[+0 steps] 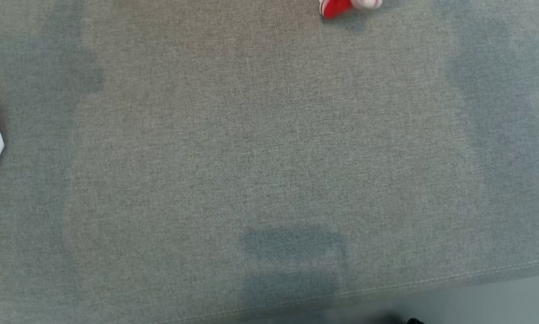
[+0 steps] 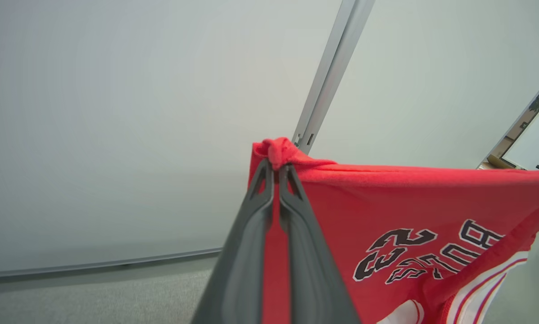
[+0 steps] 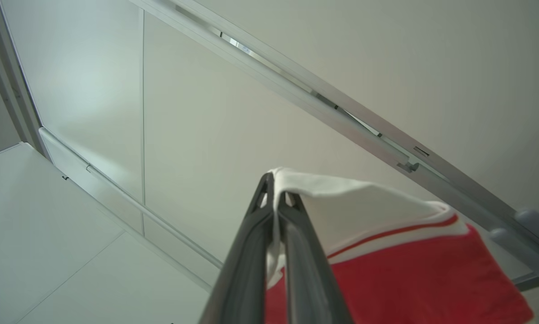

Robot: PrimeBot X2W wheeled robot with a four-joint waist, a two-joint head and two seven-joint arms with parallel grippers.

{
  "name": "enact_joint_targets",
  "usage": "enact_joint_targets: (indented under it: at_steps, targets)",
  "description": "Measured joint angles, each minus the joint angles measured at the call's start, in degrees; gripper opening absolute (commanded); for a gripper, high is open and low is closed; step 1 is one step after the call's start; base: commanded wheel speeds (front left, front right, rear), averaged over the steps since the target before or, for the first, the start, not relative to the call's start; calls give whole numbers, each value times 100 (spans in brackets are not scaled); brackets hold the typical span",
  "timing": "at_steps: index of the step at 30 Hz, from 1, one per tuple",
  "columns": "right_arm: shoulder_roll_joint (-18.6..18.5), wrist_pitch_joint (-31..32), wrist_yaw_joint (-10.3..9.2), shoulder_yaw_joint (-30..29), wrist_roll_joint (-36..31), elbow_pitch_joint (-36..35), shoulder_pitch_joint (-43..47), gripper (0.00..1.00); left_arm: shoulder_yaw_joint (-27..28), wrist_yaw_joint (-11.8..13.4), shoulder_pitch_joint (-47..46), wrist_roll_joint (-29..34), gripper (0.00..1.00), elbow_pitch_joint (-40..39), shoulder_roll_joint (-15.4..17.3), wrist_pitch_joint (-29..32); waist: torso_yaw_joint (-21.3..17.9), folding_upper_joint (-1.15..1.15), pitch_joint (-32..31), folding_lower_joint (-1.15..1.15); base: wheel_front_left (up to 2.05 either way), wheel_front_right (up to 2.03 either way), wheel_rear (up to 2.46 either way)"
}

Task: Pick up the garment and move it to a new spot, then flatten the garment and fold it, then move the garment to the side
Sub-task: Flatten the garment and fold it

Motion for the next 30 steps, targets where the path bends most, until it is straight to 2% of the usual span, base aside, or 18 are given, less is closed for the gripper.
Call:
enact_joint_targets:
  at_steps: [2,4,6,8,12,18,25,30]
  targets:
    - [141,-167,12,-149,-58,169,-606,0,13,-16,-556,225,0,108,9,-141,-36,0,-30,0,0,0,0]
    - [260,-193,126,-110,-136,281,-1006,0,10,-88,-800,278,0,265,-13,-276,-65,0,-106,0,0,0,0]
    - [335,-204,222,-9,-194,431,-1127,0,-68,-212,-813,278,0,446,-78,-331,-93,0,-221,0,0,0,0]
    - [279,-131,230,175,-227,581,-1020,0,-175,-311,-773,189,0,589,-270,-352,-100,0,-354,-1,0,0,0]
    - [94,-43,316,521,-363,1096,-47,0,-413,-554,-51,-42,0,905,-532,-425,-51,0,-586,-3,0,0,0]
    - [492,-222,386,662,1,1739,1955,0,-601,-632,2092,-248,0,1413,-516,-533,66,0,-875,-3,0,0,0]
    - [605,-280,515,945,20,2022,3064,0,-516,-712,3242,-370,0,1559,-644,-1155,117,0,-1206,-3,0,0,0]
    - [616,-354,531,968,21,2096,3570,0,-760,-769,3818,-215,0,1546,-660,-1443,130,0,-1493,-3,0,0,0]
